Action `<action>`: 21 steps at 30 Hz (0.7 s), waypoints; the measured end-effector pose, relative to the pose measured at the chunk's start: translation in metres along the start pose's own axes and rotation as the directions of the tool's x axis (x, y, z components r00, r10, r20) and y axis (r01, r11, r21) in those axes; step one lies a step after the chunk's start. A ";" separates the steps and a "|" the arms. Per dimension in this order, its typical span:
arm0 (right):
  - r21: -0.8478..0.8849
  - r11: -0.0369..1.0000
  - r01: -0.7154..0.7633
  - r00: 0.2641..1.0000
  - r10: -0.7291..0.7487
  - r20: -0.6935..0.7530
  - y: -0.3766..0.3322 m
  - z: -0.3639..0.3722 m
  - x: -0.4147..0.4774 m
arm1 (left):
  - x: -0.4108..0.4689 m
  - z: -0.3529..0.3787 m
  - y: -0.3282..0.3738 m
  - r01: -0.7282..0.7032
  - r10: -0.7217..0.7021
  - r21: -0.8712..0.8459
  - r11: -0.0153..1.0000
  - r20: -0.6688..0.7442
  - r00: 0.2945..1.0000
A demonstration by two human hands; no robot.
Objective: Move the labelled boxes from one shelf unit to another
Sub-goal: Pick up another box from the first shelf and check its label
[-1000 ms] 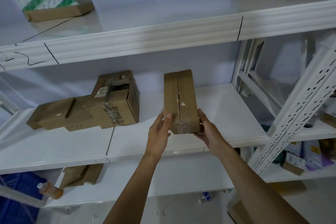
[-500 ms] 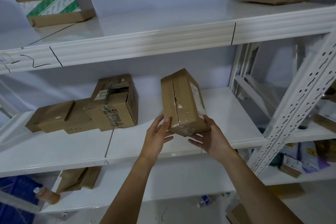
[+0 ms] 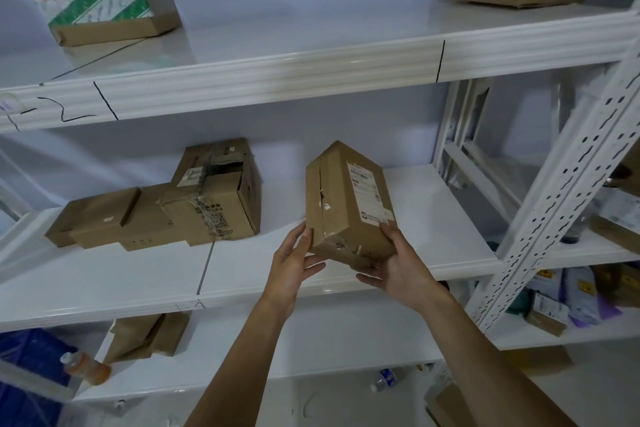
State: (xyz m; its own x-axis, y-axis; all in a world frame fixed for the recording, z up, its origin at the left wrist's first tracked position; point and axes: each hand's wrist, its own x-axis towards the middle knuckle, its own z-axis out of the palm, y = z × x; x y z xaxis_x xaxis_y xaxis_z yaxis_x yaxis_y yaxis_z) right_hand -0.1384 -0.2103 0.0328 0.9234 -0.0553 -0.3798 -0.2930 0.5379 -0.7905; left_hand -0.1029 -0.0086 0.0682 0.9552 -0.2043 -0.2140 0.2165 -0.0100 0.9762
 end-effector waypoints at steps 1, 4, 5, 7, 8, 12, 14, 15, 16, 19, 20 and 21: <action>-0.029 1.000 0.006 1.000 -0.006 -0.003 0.000 0.001 -0.002 | 0.001 0.000 -0.001 0.011 -0.011 0.009 1.000 -0.011 1.000; -0.107 0.994 0.025 0.999 -0.027 -0.018 0.002 0.003 -0.004 | 0.003 0.002 -0.001 0.054 -0.054 0.035 0.998 -0.006 0.999; -0.130 0.991 0.029 0.999 -0.034 -0.033 0.002 0.004 -0.004 | 0.003 0.002 0.000 0.076 -0.076 0.044 0.996 -0.001 0.997; -0.186 0.982 0.041 0.997 -0.052 -0.058 0.000 0.006 -0.005 | 0.005 0.002 0.003 0.113 -0.114 0.073 0.991 0.011 0.993; -0.227 0.973 0.049 0.996 -0.065 -0.065 -0.002 0.006 -0.005 | 0.006 0.001 0.003 0.121 -0.123 0.086 0.989 0.018 0.992; -0.351 0.931 0.095 0.990 -0.126 -0.066 -0.003 0.006 -0.007 | 0.006 0.000 0.004 0.128 -0.131 0.078 0.989 0.027 0.991; -0.380 0.917 0.121 0.987 -0.153 -0.056 -0.004 0.006 -0.010 | 0.004 0.000 0.002 0.119 -0.122 0.070 0.990 0.053 0.991; -0.394 0.909 0.133 0.985 -0.164 -0.046 -0.004 0.006 -0.012 | 0.003 0.000 0.001 0.113 -0.117 0.070 0.991 0.064 0.991; -0.408 0.901 0.146 0.984 -0.174 -0.033 -0.004 0.006 -0.013 | 0.003 0.000 0.000 0.110 -0.115 0.072 0.991 0.071 0.991; -0.426 0.888 0.174 0.982 -0.191 0.002 -0.004 0.004 -0.018 | 0.001 0.000 -0.004 0.107 -0.111 0.060 0.992 0.074 0.991; -0.429 0.885 0.179 0.981 -0.192 0.012 -0.004 0.003 -0.019 | 0.001 -0.001 -0.005 0.099 -0.103 0.049 0.994 0.075 0.992; -0.433 0.883 0.182 0.981 -0.191 0.023 -0.004 0.002 -0.020 | 0.000 -0.001 -0.006 0.088 -0.091 0.040 0.995 0.076 0.993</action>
State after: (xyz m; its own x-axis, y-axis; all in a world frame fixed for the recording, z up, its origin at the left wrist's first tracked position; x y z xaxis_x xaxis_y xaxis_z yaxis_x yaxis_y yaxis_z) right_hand -0.1555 -0.2097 0.0450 0.9678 -0.1372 -0.2110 -0.1983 0.1005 -0.9750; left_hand -0.1036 -0.0073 0.0621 0.9134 -0.2767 -0.2986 0.2917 -0.0666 0.9542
